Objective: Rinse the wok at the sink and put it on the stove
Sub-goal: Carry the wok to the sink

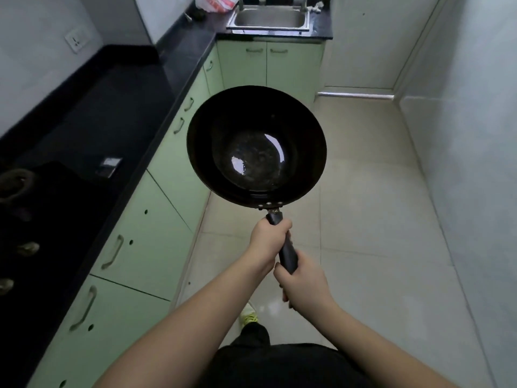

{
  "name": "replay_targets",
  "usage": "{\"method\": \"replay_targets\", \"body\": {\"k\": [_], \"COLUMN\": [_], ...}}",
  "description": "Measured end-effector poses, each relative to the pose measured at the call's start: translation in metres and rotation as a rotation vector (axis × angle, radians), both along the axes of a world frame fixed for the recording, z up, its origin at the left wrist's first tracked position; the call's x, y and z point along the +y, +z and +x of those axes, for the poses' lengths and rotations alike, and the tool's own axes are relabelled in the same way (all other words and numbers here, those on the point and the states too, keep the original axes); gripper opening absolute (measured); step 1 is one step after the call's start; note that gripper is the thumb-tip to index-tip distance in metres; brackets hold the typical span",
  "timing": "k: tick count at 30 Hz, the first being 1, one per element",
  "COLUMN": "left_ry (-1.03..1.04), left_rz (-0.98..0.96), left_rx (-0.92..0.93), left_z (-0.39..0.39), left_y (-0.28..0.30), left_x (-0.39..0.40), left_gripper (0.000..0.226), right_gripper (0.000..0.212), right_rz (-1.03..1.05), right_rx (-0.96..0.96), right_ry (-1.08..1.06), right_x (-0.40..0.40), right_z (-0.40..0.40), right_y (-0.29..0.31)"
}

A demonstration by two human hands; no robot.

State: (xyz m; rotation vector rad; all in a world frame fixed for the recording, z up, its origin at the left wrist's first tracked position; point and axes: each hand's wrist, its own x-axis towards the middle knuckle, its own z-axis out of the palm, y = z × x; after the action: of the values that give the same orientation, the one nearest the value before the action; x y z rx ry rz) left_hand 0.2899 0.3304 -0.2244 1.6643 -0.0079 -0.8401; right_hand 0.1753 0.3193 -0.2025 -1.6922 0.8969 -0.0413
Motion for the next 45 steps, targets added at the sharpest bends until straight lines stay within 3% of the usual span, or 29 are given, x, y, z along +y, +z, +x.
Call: {"method": "replay_targets", "body": {"k": [6,13,30,45], "left_ry": [0.118,0.115,-0.046,0.013], "left_rz": [-0.024,-0.022,0.111,0.093], "left_rx": [0.021,-0.001,-0.084,-0.087], "left_z": [0.107,0.188,0.355,0.57], "left_y": [-0.003,-0.002,0.007,0.006], "left_x": [-0.012,-0.049,-0.3,-0.381], "left_gripper": [0.016,0.013,0.012,0.011], "right_gripper": [0.01,0.013,0.009,0.006], "right_rz": [-0.056,-0.011,0.039,-0.071], "right_rx": [0.026,-0.006,-0.084,-0.102], "right_ry": [0.078,0.064,-0.049,0.045], "right_x": [-0.021,-0.061,-0.299,-0.393], "right_z": [0.108,0.187,0.353,0.568], "right_y": [0.003,0.005,-0.011,-0.024]}}
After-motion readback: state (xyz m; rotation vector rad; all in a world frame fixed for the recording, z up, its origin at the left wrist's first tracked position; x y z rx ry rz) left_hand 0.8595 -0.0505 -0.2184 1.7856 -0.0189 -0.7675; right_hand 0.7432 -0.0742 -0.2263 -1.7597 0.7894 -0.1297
